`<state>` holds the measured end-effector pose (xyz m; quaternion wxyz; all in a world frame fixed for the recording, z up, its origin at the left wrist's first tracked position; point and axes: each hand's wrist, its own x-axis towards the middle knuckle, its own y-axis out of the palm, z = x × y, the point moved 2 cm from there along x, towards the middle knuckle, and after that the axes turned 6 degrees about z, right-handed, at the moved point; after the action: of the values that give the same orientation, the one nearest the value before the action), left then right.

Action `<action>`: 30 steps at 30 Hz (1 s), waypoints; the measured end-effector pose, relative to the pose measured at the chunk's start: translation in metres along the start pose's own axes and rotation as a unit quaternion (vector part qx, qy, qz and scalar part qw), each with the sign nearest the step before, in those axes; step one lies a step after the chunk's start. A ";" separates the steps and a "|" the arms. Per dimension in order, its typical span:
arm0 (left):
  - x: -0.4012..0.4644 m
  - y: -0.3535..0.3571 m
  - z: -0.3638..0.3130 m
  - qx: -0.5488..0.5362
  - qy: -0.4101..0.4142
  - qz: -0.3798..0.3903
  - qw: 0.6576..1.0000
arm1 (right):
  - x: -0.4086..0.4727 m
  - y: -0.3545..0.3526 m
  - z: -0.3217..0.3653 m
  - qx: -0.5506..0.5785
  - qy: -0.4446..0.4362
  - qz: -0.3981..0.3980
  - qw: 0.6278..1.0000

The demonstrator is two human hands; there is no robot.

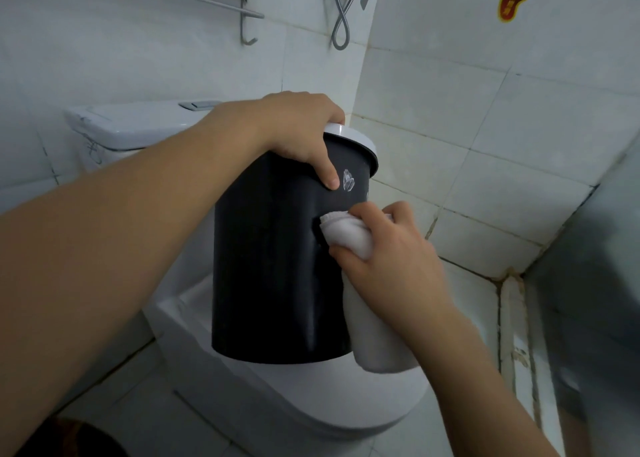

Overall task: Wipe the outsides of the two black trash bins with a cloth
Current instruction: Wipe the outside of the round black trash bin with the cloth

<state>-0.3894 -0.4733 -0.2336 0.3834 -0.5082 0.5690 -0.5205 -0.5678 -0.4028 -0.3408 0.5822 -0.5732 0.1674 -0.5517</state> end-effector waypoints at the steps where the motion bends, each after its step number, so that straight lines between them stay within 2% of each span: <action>1: 0.000 0.000 0.000 0.005 -0.001 -0.001 1.000 | 0.000 0.000 0.001 -0.005 0.002 0.002 1.000; 8: -0.003 -0.001 -0.002 0.008 0.002 0.003 1.000 | -0.031 0.004 0.007 -0.032 -0.026 0.040 0.998; 16: -0.005 0.000 -0.011 0.030 0.005 0.007 1.000 | 0.011 -0.012 -0.001 0.001 0.011 -0.003 1.000; 20: -0.006 -0.001 -0.011 0.033 0.004 0.006 0.999 | 0.009 -0.012 0.000 -0.012 0.006 0.011 1.000; 26: -0.004 -0.002 -0.008 0.023 -0.004 0.011 1.000 | -0.007 -0.006 -0.011 -0.005 -0.001 0.074 0.997; 30: -0.003 -0.007 -0.006 -0.008 0.008 0.033 0.999 | -0.006 -0.007 -0.018 0.035 0.006 0.054 0.998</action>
<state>-0.3929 -0.4684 -0.2261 0.3919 -0.4882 0.5922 -0.5072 -0.5880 -0.4041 -0.3428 0.6296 -0.5394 0.1821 -0.5287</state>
